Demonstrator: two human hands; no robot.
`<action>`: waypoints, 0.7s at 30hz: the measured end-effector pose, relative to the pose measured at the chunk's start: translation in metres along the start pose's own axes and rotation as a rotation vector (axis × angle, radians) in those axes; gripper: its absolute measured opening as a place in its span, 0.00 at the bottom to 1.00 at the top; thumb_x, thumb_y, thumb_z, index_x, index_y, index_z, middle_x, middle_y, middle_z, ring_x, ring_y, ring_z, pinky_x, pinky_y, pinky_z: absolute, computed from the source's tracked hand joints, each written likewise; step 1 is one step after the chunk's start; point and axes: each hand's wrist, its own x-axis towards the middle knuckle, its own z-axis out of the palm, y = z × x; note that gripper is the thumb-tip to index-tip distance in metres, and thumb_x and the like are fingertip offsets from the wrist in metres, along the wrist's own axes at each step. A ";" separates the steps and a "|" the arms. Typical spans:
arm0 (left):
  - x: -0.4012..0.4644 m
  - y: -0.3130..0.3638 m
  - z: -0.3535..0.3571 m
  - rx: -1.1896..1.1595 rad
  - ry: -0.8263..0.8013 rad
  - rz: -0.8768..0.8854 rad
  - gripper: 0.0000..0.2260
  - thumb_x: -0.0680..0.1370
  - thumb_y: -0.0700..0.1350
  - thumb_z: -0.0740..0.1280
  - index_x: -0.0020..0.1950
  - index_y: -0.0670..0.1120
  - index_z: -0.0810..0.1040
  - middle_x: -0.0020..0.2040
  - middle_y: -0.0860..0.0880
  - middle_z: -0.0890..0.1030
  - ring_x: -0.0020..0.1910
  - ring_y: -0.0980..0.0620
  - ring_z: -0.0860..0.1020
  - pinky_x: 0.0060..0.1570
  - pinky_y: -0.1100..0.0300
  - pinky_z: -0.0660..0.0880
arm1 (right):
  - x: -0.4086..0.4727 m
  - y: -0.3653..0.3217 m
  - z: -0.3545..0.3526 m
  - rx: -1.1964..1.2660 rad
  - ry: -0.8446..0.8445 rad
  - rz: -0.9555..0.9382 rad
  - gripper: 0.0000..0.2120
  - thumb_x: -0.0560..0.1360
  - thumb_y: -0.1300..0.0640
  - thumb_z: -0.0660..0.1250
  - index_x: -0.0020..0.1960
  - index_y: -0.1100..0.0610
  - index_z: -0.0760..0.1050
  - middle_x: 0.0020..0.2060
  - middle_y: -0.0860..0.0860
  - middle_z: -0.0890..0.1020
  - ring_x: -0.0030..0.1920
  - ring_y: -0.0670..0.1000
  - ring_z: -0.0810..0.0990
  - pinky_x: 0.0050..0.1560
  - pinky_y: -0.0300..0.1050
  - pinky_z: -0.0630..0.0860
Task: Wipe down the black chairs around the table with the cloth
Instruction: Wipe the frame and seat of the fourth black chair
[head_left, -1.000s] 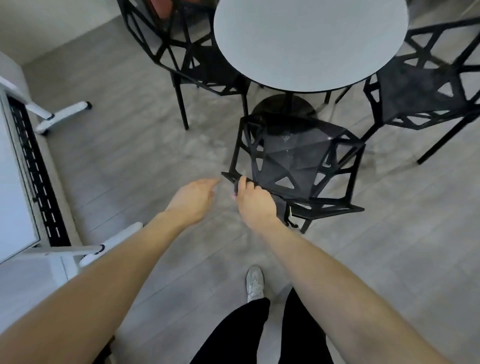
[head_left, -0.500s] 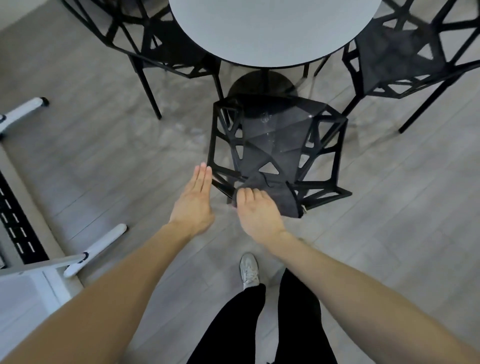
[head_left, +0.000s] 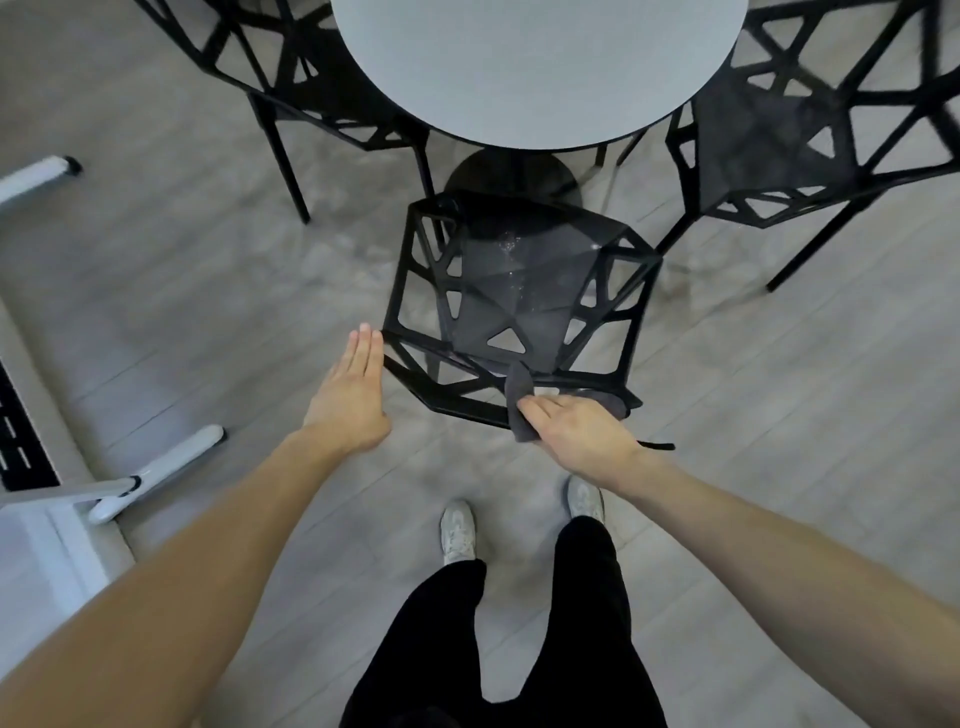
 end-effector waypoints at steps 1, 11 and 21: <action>-0.003 0.005 -0.002 -0.021 -0.002 -0.024 0.48 0.77 0.37 0.65 0.87 0.44 0.36 0.87 0.45 0.34 0.87 0.47 0.37 0.86 0.46 0.50 | 0.004 0.004 -0.007 -0.012 -0.047 -0.052 0.21 0.78 0.57 0.74 0.67 0.64 0.74 0.58 0.60 0.84 0.51 0.64 0.86 0.44 0.59 0.84; -0.074 0.082 0.017 -0.140 0.157 -0.054 0.37 0.80 0.40 0.66 0.88 0.49 0.56 0.88 0.49 0.53 0.87 0.49 0.51 0.86 0.48 0.55 | -0.014 0.042 -0.145 0.408 0.127 0.132 0.23 0.82 0.31 0.55 0.41 0.48 0.68 0.29 0.47 0.77 0.33 0.51 0.78 0.36 0.44 0.68; -0.079 0.098 0.018 -0.127 0.030 -0.130 0.41 0.78 0.35 0.62 0.89 0.49 0.48 0.89 0.51 0.42 0.88 0.52 0.43 0.86 0.50 0.52 | 0.005 0.002 -0.222 0.199 0.486 -0.163 0.24 0.85 0.37 0.63 0.38 0.53 0.68 0.28 0.45 0.69 0.26 0.50 0.70 0.30 0.47 0.69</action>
